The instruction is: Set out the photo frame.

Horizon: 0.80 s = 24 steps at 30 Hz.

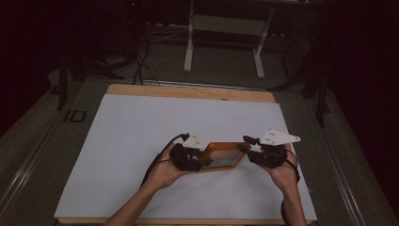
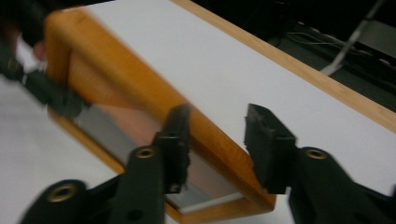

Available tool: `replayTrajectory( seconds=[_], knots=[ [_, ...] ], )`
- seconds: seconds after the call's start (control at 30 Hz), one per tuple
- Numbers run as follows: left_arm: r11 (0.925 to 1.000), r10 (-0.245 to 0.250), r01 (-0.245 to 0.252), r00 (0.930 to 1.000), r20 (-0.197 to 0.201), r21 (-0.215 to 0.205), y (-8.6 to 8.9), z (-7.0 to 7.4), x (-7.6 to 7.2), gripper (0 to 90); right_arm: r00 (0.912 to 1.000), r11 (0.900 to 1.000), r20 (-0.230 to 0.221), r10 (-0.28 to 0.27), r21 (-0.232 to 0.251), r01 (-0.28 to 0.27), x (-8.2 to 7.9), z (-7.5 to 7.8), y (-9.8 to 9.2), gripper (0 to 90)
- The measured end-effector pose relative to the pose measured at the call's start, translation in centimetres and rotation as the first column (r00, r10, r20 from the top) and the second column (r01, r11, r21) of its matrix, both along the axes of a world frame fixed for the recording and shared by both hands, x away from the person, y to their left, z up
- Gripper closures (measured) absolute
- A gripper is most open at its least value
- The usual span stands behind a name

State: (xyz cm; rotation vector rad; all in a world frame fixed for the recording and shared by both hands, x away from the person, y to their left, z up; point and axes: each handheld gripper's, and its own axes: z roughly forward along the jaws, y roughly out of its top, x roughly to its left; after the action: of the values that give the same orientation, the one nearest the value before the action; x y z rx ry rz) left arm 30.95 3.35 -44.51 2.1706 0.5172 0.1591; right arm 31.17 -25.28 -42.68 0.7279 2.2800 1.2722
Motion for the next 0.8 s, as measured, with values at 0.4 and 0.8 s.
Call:
replayTrajectory(
  seconds=[0.4, 0.8],
  knots=[
    [0.9904, -0.120, 0.116, 0.9913, 0.053, 0.074, 0.6, 2.4, 0.6, 69.2, 0.9800, 0.980, -0.038, 0.195, -0.023, -0.196, -0.1, -0.2, 2.0, 32.2],
    [0.9744, -0.205, 0.193, 0.9738, 0.099, 0.115, 0.4, 2.7, 0.5, 69.1, 0.9578, 0.957, -0.051, 0.283, -0.049, -0.285, 0.5, -1.1, 4.1, 35.8]
  ],
)
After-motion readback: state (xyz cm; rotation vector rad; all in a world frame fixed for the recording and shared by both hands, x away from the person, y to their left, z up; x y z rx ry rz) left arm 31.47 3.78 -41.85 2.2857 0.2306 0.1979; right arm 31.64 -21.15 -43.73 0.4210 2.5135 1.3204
